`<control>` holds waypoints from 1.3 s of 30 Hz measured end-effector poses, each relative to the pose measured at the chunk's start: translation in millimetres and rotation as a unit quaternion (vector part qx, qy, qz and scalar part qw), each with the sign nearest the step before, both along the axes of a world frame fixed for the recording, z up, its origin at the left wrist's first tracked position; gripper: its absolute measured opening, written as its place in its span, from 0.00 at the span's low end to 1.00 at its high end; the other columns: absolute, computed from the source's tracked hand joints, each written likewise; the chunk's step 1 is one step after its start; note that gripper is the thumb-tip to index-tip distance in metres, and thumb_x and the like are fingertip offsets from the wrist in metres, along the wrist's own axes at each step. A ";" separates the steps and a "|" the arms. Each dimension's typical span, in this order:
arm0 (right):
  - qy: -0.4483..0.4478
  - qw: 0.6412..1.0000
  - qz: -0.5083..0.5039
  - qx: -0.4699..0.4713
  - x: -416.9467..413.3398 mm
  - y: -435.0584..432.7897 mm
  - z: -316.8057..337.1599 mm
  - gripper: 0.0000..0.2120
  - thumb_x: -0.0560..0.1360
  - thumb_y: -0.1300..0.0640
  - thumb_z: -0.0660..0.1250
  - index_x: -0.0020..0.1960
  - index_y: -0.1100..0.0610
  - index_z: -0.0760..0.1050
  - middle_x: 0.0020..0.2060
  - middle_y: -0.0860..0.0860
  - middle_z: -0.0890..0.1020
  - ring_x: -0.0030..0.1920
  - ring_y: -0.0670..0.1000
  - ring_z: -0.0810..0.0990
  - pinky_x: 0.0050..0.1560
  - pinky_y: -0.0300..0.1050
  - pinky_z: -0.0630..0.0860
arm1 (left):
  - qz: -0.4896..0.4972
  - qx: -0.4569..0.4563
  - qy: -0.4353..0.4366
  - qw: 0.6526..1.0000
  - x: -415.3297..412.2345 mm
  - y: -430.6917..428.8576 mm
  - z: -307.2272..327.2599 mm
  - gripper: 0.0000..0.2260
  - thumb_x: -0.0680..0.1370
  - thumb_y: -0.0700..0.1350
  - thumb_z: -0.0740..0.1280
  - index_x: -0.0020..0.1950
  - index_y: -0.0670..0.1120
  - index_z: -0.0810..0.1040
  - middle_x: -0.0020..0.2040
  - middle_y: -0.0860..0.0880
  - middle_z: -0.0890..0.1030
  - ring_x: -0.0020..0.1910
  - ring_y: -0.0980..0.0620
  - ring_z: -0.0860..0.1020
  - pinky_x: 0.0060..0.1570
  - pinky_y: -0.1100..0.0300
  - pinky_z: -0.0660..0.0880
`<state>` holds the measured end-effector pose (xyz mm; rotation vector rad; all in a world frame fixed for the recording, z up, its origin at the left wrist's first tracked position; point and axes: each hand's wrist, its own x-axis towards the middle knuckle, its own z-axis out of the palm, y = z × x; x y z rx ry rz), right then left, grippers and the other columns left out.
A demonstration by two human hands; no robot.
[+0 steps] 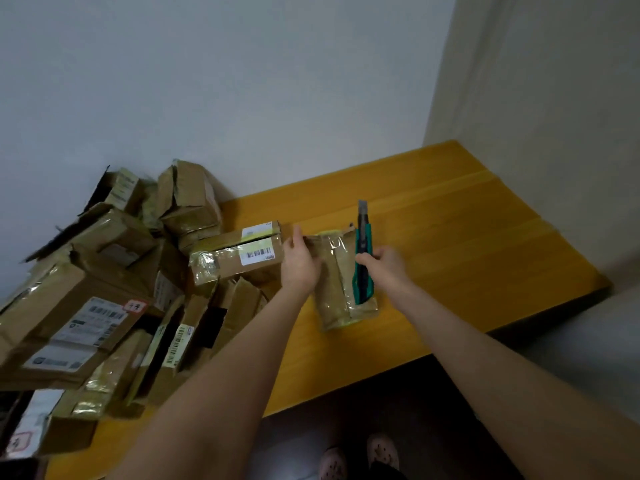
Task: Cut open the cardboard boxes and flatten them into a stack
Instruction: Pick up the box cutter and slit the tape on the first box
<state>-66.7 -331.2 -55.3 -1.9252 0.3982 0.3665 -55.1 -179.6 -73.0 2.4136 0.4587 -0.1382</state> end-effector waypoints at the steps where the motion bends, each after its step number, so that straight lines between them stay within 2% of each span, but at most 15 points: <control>1: 0.012 0.999 -0.027 0.025 0.5 2.3 -6.0 0.08 0.76 0.54 0.66 0.51 0.57 0.74 0.43 0.50 0.79 0.41 0.47 0.78 0.31 0.38 0.70 | 0.011 -0.030 0.015 0.999 -2.9 -2.2 -3.8 0.37 0.76 0.45 0.70 0.79 0.46 0.52 0.75 0.41 0.62 0.71 0.40 0.67 0.67 0.46 0.68; 3: 0.042 0.991 -0.089 0.094 2.1 6.9 -11.1 0.13 0.77 0.54 0.65 0.58 0.59 0.71 0.49 0.54 0.78 0.46 0.52 0.78 0.40 0.44 0.76 | 0.019 -0.056 0.050 0.997 -6.7 -2.3 -11.7 0.35 0.75 0.47 0.72 0.77 0.45 0.57 0.72 0.42 0.69 0.69 0.42 0.70 0.66 0.49 0.69; 5: 0.054 0.982 -0.117 0.141 4.9 10.9 -13.1 0.15 0.77 0.55 0.65 0.61 0.60 0.70 0.52 0.55 0.78 0.50 0.54 0.78 0.51 0.52 0.78 | 0.020 -0.052 0.053 0.997 -7.4 2.8 -13.4 0.31 0.76 0.45 0.70 0.76 0.46 0.61 0.68 0.44 0.73 0.66 0.44 0.72 0.63 0.51 0.71; 9: 0.037 0.967 -0.146 0.207 7.3 14.8 -8.4 0.14 0.77 0.58 0.65 0.61 0.61 0.71 0.52 0.56 0.79 0.50 0.53 0.79 0.50 0.50 0.78 | 0.000 -0.015 0.020 1.000 -0.6 13.2 -5.1 0.27 0.77 0.50 0.68 0.74 0.46 0.65 0.66 0.47 0.75 0.63 0.46 0.75 0.58 0.52 0.74; 12: 0.041 0.951 -0.169 0.256 4.4 13.1 -7.5 0.14 0.78 0.58 0.64 0.63 0.60 0.71 0.54 0.57 0.80 0.51 0.54 0.79 0.47 0.49 0.79 | -0.018 -0.022 -0.007 1.000 2.4 13.7 0.3 0.27 0.75 0.53 0.69 0.71 0.46 0.67 0.64 0.47 0.77 0.61 0.46 0.76 0.53 0.54 0.73; 15: 0.044 0.945 -0.185 0.265 1.0 6.7 -10.6 0.15 0.78 0.58 0.63 0.63 0.60 0.69 0.55 0.57 0.79 0.50 0.54 0.79 0.43 0.47 0.77 | -0.037 -0.058 0.009 0.998 4.9 4.8 2.1 0.36 0.71 0.56 0.73 0.73 0.45 0.63 0.66 0.46 0.74 0.63 0.45 0.74 0.56 0.53 0.75; 17: 0.049 0.953 -0.179 0.241 1.0 1.4 -12.4 0.16 0.78 0.57 0.63 0.64 0.60 0.68 0.55 0.58 0.78 0.51 0.55 0.78 0.48 0.51 0.77 | -0.062 -0.062 0.062 0.994 7.1 -3.9 2.1 0.45 0.66 0.62 0.76 0.75 0.45 0.60 0.68 0.43 0.70 0.67 0.42 0.71 0.62 0.47 0.73; 19: 0.061 0.959 -0.167 0.219 1.4 -3.0 -14.0 0.17 0.78 0.56 0.62 0.64 0.60 0.68 0.55 0.58 0.78 0.53 0.57 0.78 0.55 0.56 0.77 | -0.078 -0.021 0.129 0.988 7.2 -11.7 -0.7 0.53 0.63 0.67 0.75 0.77 0.44 0.53 0.72 0.40 0.65 0.71 0.40 0.64 0.68 0.44 0.68; 22: 0.071 0.963 -0.154 0.209 1.2 -9.0 -14.2 0.16 0.78 0.56 0.62 0.63 0.61 0.70 0.56 0.60 0.79 0.55 0.59 0.79 0.59 0.59 0.76 | -0.098 0.062 0.188 0.975 5.2 -22.0 -6.4 0.58 0.63 0.69 0.73 0.79 0.46 0.44 0.75 0.40 0.57 0.74 0.38 0.57 0.70 0.43 0.62; 24: 0.079 0.961 -0.156 0.213 1.0 -13.6 -14.5 0.15 0.78 0.56 0.62 0.62 0.62 0.71 0.55 0.60 0.79 0.55 0.59 0.79 0.58 0.57 0.76 | -0.106 0.085 0.213 0.968 3.7 -28.8 -9.0 0.59 0.63 0.67 0.74 0.79 0.47 0.40 0.75 0.40 0.54 0.74 0.38 0.56 0.70 0.42 0.61; 27: 0.072 0.965 -0.156 0.197 1.6 -19.1 -11.6 0.14 0.79 0.54 0.62 0.61 0.61 0.71 0.54 0.58 0.79 0.53 0.57 0.78 0.50 0.52 0.77 | -0.117 0.097 0.223 0.963 0.6 -40.3 -7.6 0.59 0.63 0.68 0.74 0.78 0.49 0.38 0.75 0.40 0.52 0.74 0.38 0.55 0.68 0.42 0.62; 29: 0.026 0.971 -0.175 0.163 5.9 -24.4 -5.7 0.13 0.79 0.53 0.62 0.59 0.59 0.71 0.51 0.55 0.78 0.50 0.54 0.78 0.44 0.49 0.76 | -0.158 0.140 0.195 0.958 0.3 -47.0 -1.1 0.59 0.63 0.68 0.73 0.78 0.50 0.39 0.74 0.40 0.54 0.72 0.37 0.58 0.66 0.41 0.62; 32: -0.041 0.971 -0.194 0.137 16.5 -32.3 7.6 0.09 0.78 0.52 0.62 0.52 0.58 0.72 0.43 0.51 0.76 0.42 0.50 0.76 0.33 0.44 0.68 | -0.242 0.242 0.120 0.932 6.8 -51.3 19.9 0.57 0.64 0.68 0.73 0.79 0.49 0.41 0.74 0.39 0.56 0.72 0.37 0.60 0.66 0.40 0.62; 35: -0.076 0.967 -0.191 0.149 22.6 -35.6 17.5 0.07 0.78 0.54 0.62 0.50 0.58 0.72 0.40 0.50 0.75 0.40 0.49 0.75 0.33 0.43 0.67 | -0.310 0.328 0.043 0.891 21.3 -40.4 49.1 0.57 0.64 0.68 0.73 0.79 0.47 0.41 0.74 0.39 0.56 0.72 0.37 0.60 0.67 0.39 0.62; 39: -0.043 0.967 -0.170 0.187 21.9 -34.2 21.2 0.10 0.79 0.54 0.62 0.57 0.58 0.71 0.45 0.50 0.75 0.43 0.48 0.75 0.37 0.45 0.71 | -0.380 0.362 0.046 0.850 24.6 -5.7 62.9 0.58 0.66 0.66 0.73 0.78 0.48 0.36 0.76 0.40 0.51 0.74 0.38 0.55 0.71 0.38 0.57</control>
